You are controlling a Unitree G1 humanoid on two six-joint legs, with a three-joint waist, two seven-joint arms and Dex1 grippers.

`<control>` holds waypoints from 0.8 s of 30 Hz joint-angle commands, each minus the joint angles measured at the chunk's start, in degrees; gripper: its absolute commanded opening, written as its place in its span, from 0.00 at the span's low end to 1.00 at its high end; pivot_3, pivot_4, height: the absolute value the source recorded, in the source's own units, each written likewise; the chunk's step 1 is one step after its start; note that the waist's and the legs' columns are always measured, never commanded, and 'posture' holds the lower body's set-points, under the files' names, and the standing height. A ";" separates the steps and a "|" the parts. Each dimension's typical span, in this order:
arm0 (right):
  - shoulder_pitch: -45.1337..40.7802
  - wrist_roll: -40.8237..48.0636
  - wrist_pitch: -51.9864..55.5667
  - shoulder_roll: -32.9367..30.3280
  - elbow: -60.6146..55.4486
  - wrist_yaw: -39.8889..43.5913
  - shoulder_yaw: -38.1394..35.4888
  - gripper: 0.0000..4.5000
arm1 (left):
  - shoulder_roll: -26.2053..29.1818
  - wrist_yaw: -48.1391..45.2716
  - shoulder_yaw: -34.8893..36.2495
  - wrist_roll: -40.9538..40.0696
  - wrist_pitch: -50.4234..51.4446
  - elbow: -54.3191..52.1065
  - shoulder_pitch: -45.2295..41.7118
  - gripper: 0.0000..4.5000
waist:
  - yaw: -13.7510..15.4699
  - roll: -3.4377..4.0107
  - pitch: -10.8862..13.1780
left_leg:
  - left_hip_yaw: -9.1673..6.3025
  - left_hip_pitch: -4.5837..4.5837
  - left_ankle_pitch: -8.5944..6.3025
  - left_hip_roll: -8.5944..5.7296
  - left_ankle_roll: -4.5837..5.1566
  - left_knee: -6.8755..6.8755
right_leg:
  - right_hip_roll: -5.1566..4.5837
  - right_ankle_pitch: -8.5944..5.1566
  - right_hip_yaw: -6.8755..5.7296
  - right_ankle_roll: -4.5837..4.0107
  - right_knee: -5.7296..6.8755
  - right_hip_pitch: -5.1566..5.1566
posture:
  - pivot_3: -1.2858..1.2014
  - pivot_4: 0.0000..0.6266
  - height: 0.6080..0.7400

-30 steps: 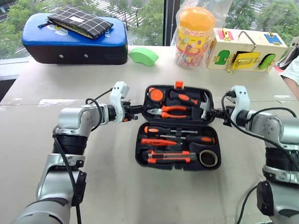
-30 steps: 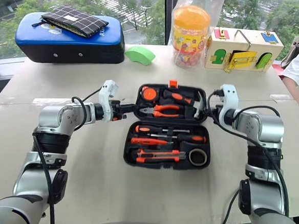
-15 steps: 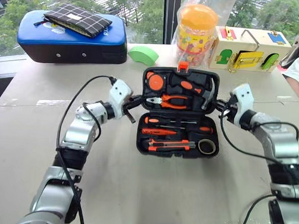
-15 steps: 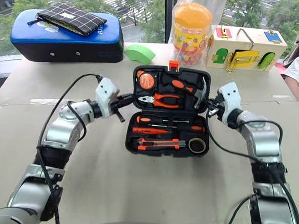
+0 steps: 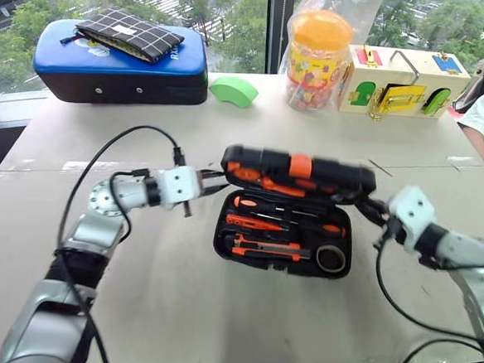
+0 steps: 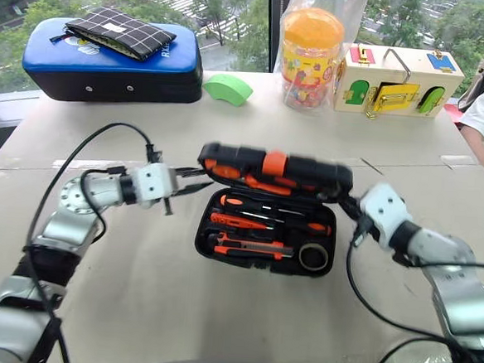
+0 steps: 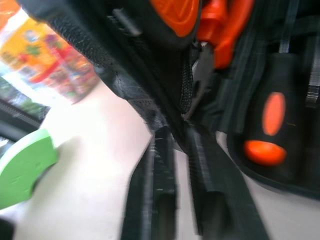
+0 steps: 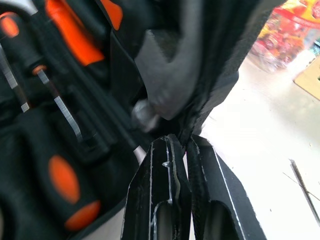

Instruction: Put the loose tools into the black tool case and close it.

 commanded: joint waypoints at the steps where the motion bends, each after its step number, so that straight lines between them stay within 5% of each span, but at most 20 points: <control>1: 9.89 -1.53 -0.12 -5.87 -8.70 4.49 -2.79 0.31 | 9.27 -10.59 6.08 -14.10 22.82 -5.31 3.49 0.51 | -0.15 -0.02 0.00 | -0.02 -0.02 -0.01 0.04 0.01 0.01 | 0.04 -0.01 -0.05 0.00 -0.01 0.00 | 0.52 0.24 1.00; 2: 12.33 -0.55 1.33 -6.60 -10.17 4.82 -4.56 0.42 | 12.72 -13.94 7.10 -18.30 31.36 -5.85 4.00 0.60 | -0.27 0.02 0.05 | -0.02 0.00 -0.01 0.06 0.01 0.02 | 0.05 -0.01 -0.06 0.00 -0.01 0.04 | 0.52 0.24 1.00; 5: 20.43 2.53 4.53 -9.51 -14.11 9.14 -10.86 0.42 | 19.02 -20.12 9.89 -25.51 45.52 -5.79 2.80 0.60 | -0.25 0.38 0.39 | 0.02 0.03 -0.01 0.13 0.02 0.21 | 0.08 -0.09 -0.25 -0.06 -0.06 0.18 | 0.52 0.24 1.00; 8: 22.58 14.68 12.21 -8.41 -19.03 11.49 -15.75 0.21 | 22.39 -24.54 11.54 -33.52 58.25 -10.03 1.33 0.40 | 0.01 0.33 0.57 | 0.01 0.40 -0.16 0.28 -0.23 0.56 | 0.03 -0.43 -0.42 0.18 -0.08 0.81 | 0.52 0.24 1.00; 10: 21.34 19.34 15.37 -8.40 -22.39 11.35 -12.83 0.01 | 23.68 -26.13 11.88 -37.15 63.61 -15.01 2.15 0.19 | 0.00 0.33 0.58 | 0.03 0.37 -0.18 0.42 -0.26 0.75 | -0.03 -0.44 -0.51 0.17 -0.08 0.88 | 0.52 0.24 1.00; 12: 17.26 20.89 18.02 -6.95 -24.19 8.48 -6.06 0.00 | 23.71 -26.46 11.87 -38.53 65.61 -19.96 3.61 0.01 | -0.25 0.09 0.63 | 0.08 0.37 -0.19 0.46 -0.27 0.77 | -0.11 -0.43 -0.56 0.16 -0.08 0.86 | 0.52 0.24 1.00; 18: 6.65 5.45 18.76 -3.80 -15.05 -0.56 16.73 0.00 | 21.29 -25.17 10.42 -36.78 63.27 -29.42 6.47 0.01 | -0.11 0.08 0.65 | 0.28 0.22 -0.15 0.57 -0.10 0.34 | -0.40 -0.22 -0.95 -0.20 -0.29 0.41 | 0.52 0.24 1.00; 21: 4.37 0.14 16.16 -0.96 -9.36 -4.74 20.01 0.00 | 20.19 -24.58 9.27 -35.37 61.55 -31.79 6.52 0.01 | 0.13 0.04 0.63 | 0.27 0.14 -0.13 0.57 -0.08 0.22 | -0.37 -0.18 -1.00 -0.25 -0.50 0.40 | 0.52 0.24 1.00; 24: -2.15 -0.52 17.28 7.38 -0.87 -13.75 13.49 0.00 | 17.28 -21.23 6.58 -33.14 61.15 -32.00 4.22 0.01 | -0.42 -0.19 0.56 | 0.28 0.17 -0.13 0.60 -0.13 0.27 | -0.33 -0.12 -1.00 -0.32 -0.54 0.44 | 0.52 0.24 1.00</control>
